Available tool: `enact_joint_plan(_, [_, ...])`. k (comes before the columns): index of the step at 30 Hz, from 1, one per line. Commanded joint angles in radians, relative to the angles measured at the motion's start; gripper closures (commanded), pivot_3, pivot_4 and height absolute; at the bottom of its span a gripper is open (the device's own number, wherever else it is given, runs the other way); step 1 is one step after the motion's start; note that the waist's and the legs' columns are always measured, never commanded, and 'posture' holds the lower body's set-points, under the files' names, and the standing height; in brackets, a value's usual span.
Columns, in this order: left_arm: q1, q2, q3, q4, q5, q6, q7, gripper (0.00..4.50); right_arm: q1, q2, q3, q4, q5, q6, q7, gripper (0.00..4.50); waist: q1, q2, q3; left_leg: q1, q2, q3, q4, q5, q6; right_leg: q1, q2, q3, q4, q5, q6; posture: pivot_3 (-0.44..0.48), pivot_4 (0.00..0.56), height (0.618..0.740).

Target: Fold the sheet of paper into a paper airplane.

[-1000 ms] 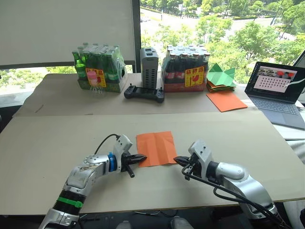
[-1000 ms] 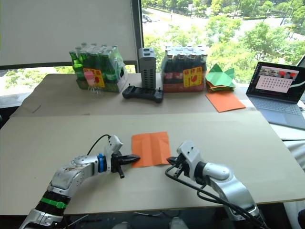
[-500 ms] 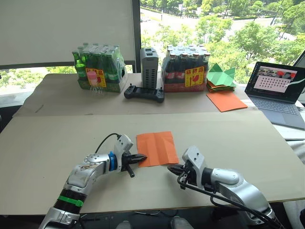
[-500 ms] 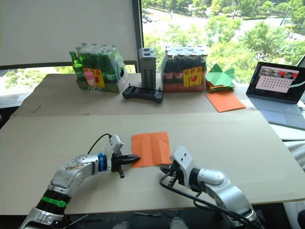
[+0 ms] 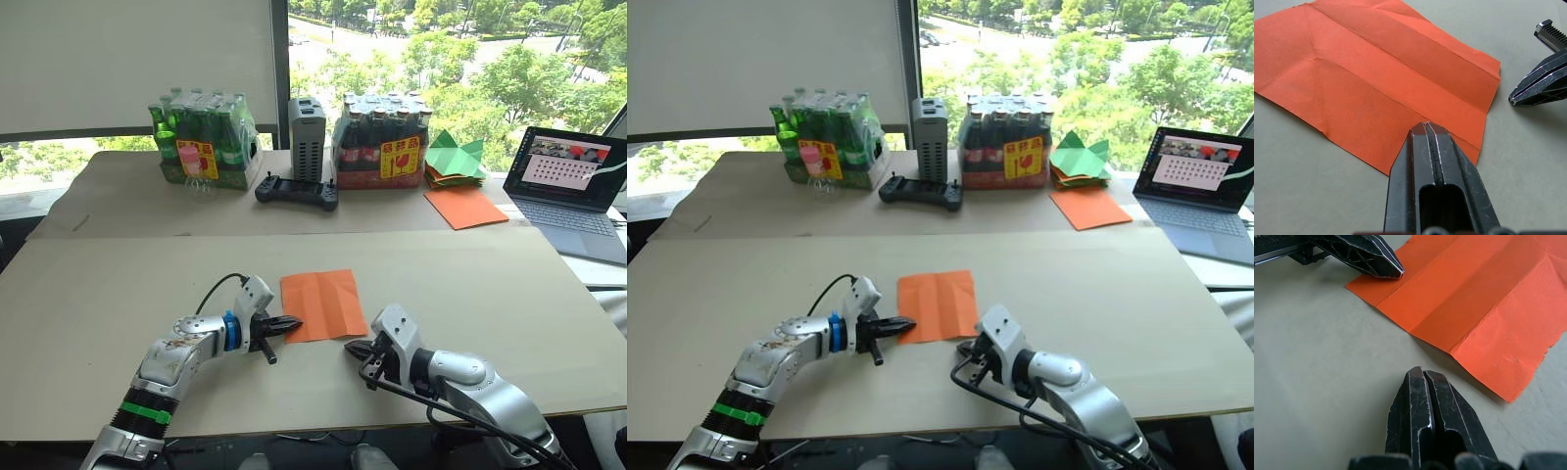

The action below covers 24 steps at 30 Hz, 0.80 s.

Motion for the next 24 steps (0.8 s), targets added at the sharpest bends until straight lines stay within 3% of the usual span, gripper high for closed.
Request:
enact_joint_plan(1, [0.000, -0.001, -0.004, 0.001, 0.014, -0.001, 0.002, 4.50, -0.003, 0.024, -0.002, -0.049, 0.003, 0.019, -0.033, 4.48, 0.000, 0.000, 0.000, 0.000, 0.000, 0.000, 0.000, 0.000, 0.000, 0.000, 0.000, 0.000, 0.000, 0.000, 0.000, 0.000, 0.150, 0.740])
enact_joint_plan(24, [-0.034, -0.017, -0.020, 0.043, 0.044, -0.017, -0.033, 4.50, 0.013, 0.041, -0.003, -0.067, -0.055, 0.034, -0.130, 4.48, 0.000, 0.000, 0.000, 0.000, 0.000, 0.000, 0.000, 0.000, 0.000, 0.000, 0.000, 0.000, 0.000, 0.000, 0.000, 0.000, 0.150, 0.740])
